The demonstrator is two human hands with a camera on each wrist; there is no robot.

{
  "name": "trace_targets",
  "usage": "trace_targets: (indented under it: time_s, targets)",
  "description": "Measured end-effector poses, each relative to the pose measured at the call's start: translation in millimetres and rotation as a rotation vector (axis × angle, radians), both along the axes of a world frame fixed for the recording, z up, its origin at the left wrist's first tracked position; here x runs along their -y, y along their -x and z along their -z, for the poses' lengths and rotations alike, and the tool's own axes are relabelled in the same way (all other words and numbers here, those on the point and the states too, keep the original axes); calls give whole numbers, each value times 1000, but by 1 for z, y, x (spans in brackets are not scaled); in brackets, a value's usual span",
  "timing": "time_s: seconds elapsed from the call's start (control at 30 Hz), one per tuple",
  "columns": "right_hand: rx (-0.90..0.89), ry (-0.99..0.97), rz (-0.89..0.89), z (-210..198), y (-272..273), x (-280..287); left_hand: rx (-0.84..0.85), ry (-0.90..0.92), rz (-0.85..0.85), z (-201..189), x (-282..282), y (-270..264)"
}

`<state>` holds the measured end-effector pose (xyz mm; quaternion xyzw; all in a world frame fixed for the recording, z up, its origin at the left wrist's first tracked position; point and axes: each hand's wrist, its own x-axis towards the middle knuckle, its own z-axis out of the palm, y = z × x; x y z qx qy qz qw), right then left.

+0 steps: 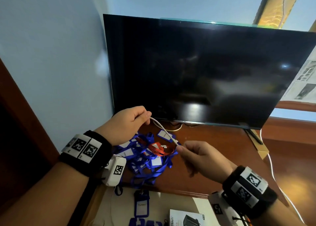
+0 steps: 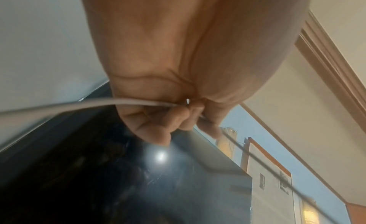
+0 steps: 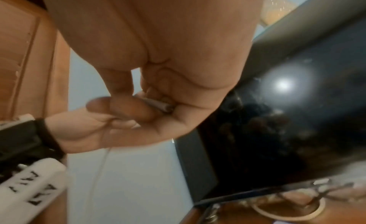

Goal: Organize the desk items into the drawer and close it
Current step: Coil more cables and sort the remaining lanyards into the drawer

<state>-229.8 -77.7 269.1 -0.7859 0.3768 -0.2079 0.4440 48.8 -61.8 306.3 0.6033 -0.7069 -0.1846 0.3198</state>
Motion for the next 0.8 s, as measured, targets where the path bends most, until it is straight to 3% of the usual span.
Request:
trace_targets:
  time_s: [0.13, 0.2, 0.33, 0.43, 0.53, 0.63, 0.7, 0.77, 0.8]
  targets:
    - [176, -225, -161, -20, -22, -21, -50, 39, -66, 5, 9, 14]
    - [377, -275, -195, -38, -33, -28, -116, 29, -47, 19, 15, 23]
    - [896, -369, -28, -82, -46, -21, -247, -52, 4, 46, 11, 48]
    - [1082, -284, 63, -98, -37, 3, -261, -154, 52, 63, -5, 62]
    - [933, 84, 222, -89, -22, 32, -161, -205, 147, 70, -23, 65]
    - [424, 465, 360, -63, -11, 52, -132, -155, 172, 45, -38, 62]
    - [128, 443, 339, -42, -10, 52, -120, -38, 162, 16, -42, 61]
    - [64, 223, 254, -28, -17, 40, -85, 122, 118, -11, -37, 58]
    - [120, 81, 210, -27, -22, 30, -77, 206, 83, -23, -33, 56]
